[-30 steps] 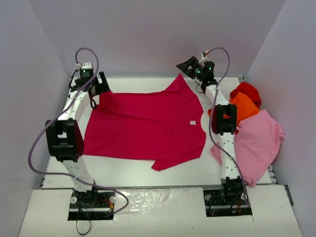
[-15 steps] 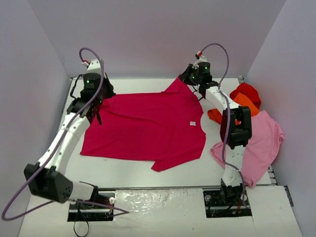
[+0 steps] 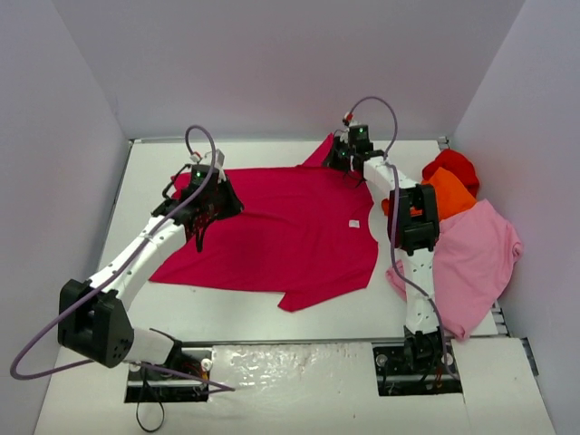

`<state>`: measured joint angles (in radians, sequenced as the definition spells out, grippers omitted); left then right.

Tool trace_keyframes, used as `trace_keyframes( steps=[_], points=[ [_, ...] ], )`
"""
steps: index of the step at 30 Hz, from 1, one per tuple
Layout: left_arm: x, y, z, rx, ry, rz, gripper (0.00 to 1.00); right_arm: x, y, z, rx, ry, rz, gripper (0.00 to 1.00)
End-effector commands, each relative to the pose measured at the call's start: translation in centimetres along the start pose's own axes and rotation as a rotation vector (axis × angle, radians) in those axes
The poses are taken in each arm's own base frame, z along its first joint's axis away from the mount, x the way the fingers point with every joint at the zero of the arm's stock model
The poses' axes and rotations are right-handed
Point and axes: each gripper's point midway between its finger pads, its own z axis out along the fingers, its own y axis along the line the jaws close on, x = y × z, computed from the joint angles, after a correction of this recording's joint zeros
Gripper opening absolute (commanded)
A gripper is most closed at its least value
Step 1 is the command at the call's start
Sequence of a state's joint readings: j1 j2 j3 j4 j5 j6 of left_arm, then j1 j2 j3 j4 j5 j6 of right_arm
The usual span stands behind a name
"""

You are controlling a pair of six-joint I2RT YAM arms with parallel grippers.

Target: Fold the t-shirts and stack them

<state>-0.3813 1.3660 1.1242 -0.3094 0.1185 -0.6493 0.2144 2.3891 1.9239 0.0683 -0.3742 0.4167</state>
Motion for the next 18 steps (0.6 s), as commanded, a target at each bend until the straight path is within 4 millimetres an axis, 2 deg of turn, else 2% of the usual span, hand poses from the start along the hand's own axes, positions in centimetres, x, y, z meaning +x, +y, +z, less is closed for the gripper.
trace_keyframes(
  steps=[1,5,8,10,14,18],
  points=[
    [-1.3,-4.0,-1.1,0.142,-0.058,-0.068,0.0,-1.7,1.8,-0.5,-0.05,-0.01,-0.032,0.0],
    [0.5,-4.1,0.2,0.136,-0.014,-0.088,0.0,-0.6,1.3,0.0,-0.043,0.012,-0.029,0.0],
    [1.6,-5.1,0.7,0.156,0.012,-0.087,0.0,-0.1,0.8,0.9,-0.039,0.03,-0.018,0.0],
    [2.2,-5.7,0.8,0.16,0.018,-0.076,0.0,-0.6,0.7,1.2,-0.038,0.017,-0.027,0.0],
    [3.2,-6.0,1.1,0.153,0.027,-0.056,0.0,-1.0,0.3,3.1,-0.042,-0.001,-0.023,0.0],
    [4.5,-6.0,1.5,0.154,0.057,-0.054,0.0,-3.1,1.1,5.3,-0.088,-0.061,-0.009,0.0]
  ],
)
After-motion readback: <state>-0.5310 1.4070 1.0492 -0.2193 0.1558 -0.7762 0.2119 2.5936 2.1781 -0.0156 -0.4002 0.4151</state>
